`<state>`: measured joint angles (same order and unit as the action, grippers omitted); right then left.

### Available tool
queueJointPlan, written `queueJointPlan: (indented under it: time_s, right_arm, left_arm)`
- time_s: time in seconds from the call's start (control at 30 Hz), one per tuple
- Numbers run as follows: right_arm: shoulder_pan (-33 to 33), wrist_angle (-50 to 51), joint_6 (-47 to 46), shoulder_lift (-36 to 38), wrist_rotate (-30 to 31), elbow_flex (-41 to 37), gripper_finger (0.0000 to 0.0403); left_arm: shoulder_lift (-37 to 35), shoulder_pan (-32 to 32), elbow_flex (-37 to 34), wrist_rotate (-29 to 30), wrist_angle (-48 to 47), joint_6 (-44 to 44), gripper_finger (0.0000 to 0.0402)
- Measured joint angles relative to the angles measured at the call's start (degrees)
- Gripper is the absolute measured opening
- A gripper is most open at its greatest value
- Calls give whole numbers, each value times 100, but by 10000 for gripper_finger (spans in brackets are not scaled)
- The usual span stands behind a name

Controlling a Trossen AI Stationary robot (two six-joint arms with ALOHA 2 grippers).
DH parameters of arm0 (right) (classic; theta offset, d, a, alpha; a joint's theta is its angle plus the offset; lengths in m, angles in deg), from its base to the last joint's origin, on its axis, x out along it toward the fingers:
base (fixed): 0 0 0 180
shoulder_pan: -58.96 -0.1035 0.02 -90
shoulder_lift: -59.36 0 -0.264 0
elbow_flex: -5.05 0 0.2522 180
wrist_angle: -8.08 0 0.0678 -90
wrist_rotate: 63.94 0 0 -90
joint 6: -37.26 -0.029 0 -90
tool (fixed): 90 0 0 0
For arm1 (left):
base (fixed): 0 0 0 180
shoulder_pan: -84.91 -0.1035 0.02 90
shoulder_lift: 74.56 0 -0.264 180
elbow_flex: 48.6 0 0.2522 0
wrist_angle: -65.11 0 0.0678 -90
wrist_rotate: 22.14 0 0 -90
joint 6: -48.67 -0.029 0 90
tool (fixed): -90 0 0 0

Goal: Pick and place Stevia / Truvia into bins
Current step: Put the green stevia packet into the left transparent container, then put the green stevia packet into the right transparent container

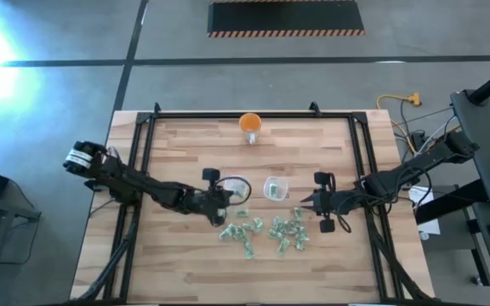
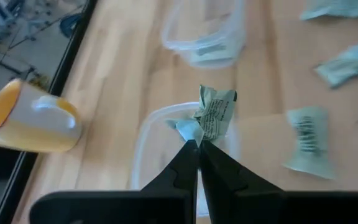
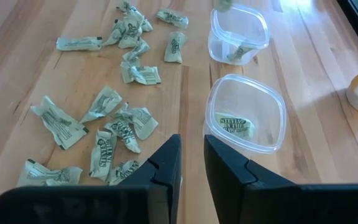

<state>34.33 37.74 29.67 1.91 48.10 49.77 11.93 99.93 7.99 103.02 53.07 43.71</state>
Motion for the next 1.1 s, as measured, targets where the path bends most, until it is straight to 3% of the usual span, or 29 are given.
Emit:
queueJointPlan:
  time_s: [0.4,0.6,0.8,1.1]
  right_arm:
    - [0,-24,29,0,2,1,57]
    - [0,-26,-130,-7,-8,0,57]
    - [-2,-133,-358,-7,-606,-219,57]
    - [-24,-1267,-696,-13,-733,-1206,57]
  left_arm:
    - [45,-367,-7,-204,68,4,4]
    - [47,-366,-9,-202,31,8,55]
    - [-33,-366,-9,-202,35,6,106]
    - [-69,-358,-9,-202,28,6,118]
